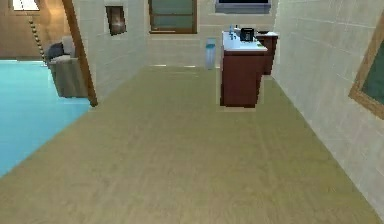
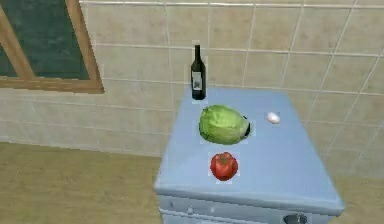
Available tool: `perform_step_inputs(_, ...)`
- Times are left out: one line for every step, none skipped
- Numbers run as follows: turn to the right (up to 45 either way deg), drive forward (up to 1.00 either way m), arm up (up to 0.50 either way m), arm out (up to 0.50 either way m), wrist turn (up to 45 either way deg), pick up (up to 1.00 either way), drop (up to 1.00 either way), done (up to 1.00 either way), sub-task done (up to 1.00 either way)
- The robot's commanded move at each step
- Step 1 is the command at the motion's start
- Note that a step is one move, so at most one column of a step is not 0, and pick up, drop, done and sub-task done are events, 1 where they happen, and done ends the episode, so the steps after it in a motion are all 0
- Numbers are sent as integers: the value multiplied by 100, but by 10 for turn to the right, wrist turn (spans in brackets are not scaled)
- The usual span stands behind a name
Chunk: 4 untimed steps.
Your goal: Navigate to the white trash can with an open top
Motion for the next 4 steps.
perform_step_inputs(0,100,0,0,0,0,0,0,0)
perform_step_inputs(0,100,0,0,0,0,0,0,0)
perform_step_inputs(0,85,0,0,0,0,0,0,0)
perform_step_inputs(60,0,0,0,0,0,0,0,0)
